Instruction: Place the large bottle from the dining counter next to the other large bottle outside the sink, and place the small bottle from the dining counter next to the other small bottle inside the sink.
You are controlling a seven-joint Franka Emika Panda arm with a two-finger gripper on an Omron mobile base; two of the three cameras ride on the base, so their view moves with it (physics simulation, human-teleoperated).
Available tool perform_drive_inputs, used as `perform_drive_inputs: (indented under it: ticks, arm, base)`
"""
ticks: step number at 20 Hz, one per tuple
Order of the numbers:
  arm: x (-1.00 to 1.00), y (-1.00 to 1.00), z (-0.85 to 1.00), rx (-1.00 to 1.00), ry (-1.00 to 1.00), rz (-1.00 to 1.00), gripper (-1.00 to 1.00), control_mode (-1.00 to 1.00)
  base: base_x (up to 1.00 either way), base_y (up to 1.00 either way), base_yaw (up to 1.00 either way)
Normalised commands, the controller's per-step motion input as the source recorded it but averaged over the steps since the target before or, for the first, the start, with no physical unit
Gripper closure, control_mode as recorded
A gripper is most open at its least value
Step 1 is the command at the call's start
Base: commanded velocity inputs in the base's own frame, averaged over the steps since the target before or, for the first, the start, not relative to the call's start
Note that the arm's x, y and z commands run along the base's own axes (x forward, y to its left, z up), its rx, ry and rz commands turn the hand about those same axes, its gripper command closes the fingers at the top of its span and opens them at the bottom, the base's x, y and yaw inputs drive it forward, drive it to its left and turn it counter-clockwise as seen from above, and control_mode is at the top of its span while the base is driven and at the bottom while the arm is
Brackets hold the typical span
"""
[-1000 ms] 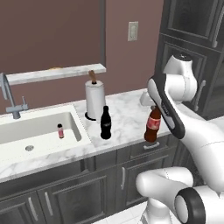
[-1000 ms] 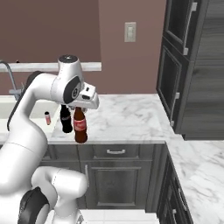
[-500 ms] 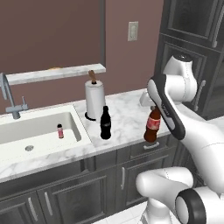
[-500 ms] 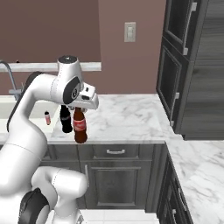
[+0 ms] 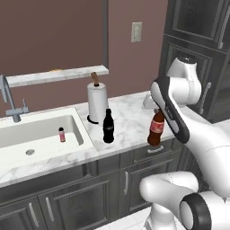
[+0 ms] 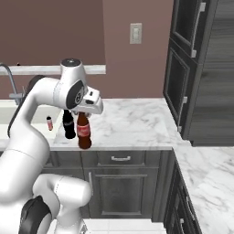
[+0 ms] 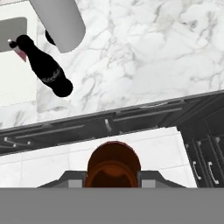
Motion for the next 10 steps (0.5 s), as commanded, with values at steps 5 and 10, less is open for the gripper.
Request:
perform_drive_inputs:
  ticks: [5,10]
  arm:
    - [0.62,0.00,-0.01,0.00,0.01,0.00,1.00,-1.00]
    - [0.43,0.04,0.00,0.00,0.02,0.04,1.00,-1.00]
  base:
    - [0.00,0.00,0.00]
    - [0.00,0.00,0.00]
